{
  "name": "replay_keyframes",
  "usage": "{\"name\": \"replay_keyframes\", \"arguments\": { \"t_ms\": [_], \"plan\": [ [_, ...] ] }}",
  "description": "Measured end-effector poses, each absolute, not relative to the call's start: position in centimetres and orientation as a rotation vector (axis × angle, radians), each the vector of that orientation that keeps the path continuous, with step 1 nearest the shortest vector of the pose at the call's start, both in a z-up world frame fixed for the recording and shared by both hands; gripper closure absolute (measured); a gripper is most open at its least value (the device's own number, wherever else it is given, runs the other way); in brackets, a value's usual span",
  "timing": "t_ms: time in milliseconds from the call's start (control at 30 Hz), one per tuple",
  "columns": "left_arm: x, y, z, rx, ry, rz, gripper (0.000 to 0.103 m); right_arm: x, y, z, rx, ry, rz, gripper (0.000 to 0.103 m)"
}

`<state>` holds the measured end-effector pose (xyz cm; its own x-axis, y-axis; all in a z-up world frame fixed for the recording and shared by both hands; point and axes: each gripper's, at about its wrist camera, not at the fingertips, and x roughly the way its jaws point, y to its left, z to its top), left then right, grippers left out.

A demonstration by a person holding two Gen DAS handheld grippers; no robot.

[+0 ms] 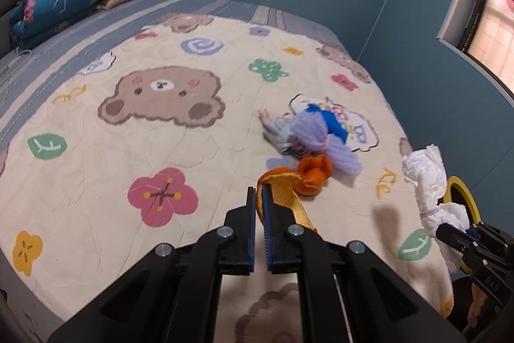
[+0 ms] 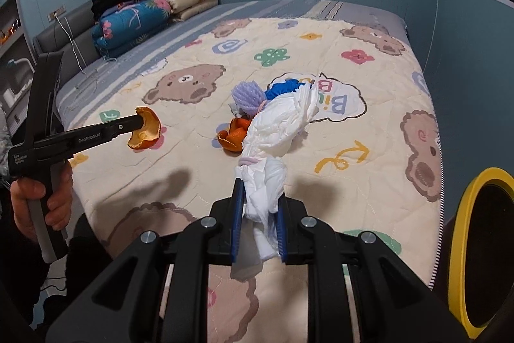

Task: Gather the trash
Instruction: 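Carry the orange peel and white tissue over the bin with both tools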

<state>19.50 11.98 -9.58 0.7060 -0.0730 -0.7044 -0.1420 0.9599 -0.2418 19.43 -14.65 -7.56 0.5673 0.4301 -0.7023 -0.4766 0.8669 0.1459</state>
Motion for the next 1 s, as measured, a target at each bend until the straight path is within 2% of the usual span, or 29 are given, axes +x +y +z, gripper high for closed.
{"name": "replay_keyframes", "arguments": {
  "t_ms": [500,1000],
  "plan": [
    [19.2,4.1,-1.7,-0.201,0.671,-0.106,0.099,15.9,-22.7,-0.6,0.062,0.642,0.495,0.086],
    [21.4,-8.2,2.6,-0.1,0.622,-0.323,0.099,14.4,-33.5,3.0,0.148,0.517,0.32,0.086]
  ]
}}
